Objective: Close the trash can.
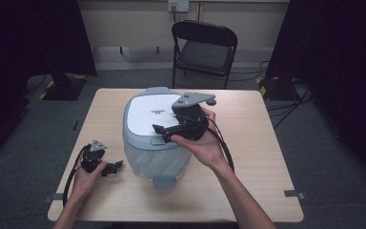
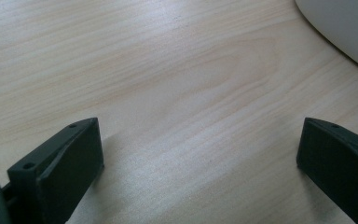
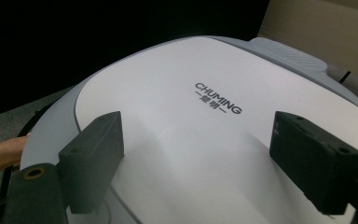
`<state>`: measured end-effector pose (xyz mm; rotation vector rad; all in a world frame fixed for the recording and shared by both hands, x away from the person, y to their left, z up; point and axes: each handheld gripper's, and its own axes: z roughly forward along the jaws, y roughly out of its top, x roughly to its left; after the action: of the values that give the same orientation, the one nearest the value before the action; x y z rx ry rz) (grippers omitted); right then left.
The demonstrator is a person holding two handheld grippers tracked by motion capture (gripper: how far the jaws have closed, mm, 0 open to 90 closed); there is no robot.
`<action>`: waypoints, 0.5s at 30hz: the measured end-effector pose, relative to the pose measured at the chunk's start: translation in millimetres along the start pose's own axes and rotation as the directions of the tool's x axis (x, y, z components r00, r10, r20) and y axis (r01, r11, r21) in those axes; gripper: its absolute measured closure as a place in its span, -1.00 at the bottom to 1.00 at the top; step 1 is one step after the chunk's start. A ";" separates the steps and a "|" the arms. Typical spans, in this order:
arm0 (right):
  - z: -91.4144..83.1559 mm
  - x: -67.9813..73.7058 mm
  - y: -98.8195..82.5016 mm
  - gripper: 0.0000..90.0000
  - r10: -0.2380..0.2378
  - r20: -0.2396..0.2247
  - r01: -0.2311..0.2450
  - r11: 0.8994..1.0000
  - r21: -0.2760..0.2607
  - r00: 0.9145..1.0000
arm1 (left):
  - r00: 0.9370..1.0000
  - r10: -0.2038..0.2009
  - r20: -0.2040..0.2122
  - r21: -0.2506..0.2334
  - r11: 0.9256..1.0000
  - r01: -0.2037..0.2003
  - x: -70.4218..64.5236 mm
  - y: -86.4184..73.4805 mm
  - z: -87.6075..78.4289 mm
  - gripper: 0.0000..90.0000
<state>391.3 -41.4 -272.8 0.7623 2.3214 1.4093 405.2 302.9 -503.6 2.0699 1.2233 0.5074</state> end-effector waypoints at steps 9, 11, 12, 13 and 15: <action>-10.5 -24.3 2.3 -0.59 0.062 0.001 -0.062 0.998 -0.032 0.998 | 1.000 0.001 0.000 0.000 1.000 -0.001 0.0 0.0 0.0 -1.00; -13.9 -30.3 1.6 -0.61 0.080 0.004 -0.080 0.996 -0.043 0.997 | 1.000 0.000 0.000 0.000 1.000 0.000 0.0 0.0 0.0 -1.00; -15.8 -33.1 1.0 -0.62 0.084 0.018 -0.083 0.995 -0.048 0.996 | 1.000 0.001 0.000 0.000 1.000 -0.001 0.1 0.0 -0.1 -1.00; -17.9 -35.4 0.4 -0.62 0.085 0.030 -0.084 0.995 -0.049 0.996 | 1.000 0.000 0.000 0.000 1.000 0.000 0.0 0.0 0.0 -1.00; -22.5 -40.4 -1.3 -0.62 0.102 0.046 -0.099 0.993 -0.058 0.994 | 1.000 0.000 0.000 0.000 1.000 0.000 0.0 0.0 0.0 -1.00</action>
<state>411.7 -81.8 -263.8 0.8980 2.2253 1.4739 405.2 302.9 -503.6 2.0702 1.2229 0.5074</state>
